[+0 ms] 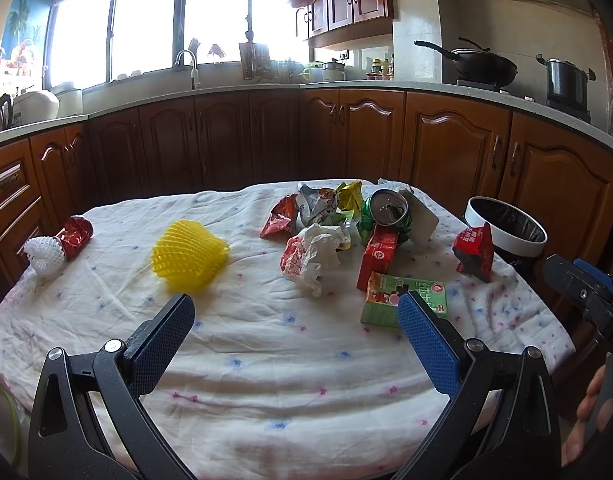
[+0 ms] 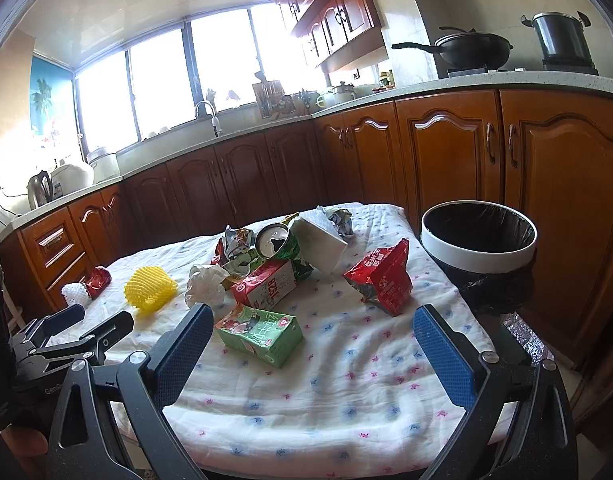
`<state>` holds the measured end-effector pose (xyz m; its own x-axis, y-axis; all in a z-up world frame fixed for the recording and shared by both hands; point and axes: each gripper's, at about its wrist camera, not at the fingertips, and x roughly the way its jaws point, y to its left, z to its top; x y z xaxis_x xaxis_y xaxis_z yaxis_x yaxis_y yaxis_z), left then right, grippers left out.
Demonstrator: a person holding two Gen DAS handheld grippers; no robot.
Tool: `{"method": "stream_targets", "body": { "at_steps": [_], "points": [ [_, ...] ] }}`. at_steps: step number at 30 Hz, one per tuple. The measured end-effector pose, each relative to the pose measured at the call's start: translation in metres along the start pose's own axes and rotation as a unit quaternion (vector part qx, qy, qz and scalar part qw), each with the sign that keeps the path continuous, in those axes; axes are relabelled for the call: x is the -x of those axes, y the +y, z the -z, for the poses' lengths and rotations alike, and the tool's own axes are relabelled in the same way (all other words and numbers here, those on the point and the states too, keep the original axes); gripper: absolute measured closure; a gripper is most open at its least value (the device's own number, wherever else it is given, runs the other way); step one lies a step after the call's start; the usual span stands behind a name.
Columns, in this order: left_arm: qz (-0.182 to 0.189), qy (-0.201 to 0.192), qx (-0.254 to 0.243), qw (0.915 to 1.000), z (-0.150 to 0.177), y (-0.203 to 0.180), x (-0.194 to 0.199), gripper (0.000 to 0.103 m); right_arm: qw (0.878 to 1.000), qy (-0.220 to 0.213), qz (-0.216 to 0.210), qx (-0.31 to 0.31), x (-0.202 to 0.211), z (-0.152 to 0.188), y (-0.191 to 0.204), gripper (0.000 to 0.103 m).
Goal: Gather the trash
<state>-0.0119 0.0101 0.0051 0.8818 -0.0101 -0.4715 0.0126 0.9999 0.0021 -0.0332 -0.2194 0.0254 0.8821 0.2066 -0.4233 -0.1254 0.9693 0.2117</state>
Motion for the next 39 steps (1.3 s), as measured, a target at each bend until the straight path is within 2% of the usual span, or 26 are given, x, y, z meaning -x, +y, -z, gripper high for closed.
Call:
{"method": "stream_targets", "body": {
  "at_steps": [24,39],
  "points": [
    [0.005,0.014,-0.003,0.9999,0.001,-0.001,-0.008,0.000,1.000,0.014,-0.005,-0.013,-0.010,0.002,-0.006,0.002],
    [0.016,0.071,0.008,0.9973,-0.012,0.007,-0.049,0.001,0.998,0.055,0.006,-0.038,-0.044,-0.013,-0.032,0.002]
  ]
}}
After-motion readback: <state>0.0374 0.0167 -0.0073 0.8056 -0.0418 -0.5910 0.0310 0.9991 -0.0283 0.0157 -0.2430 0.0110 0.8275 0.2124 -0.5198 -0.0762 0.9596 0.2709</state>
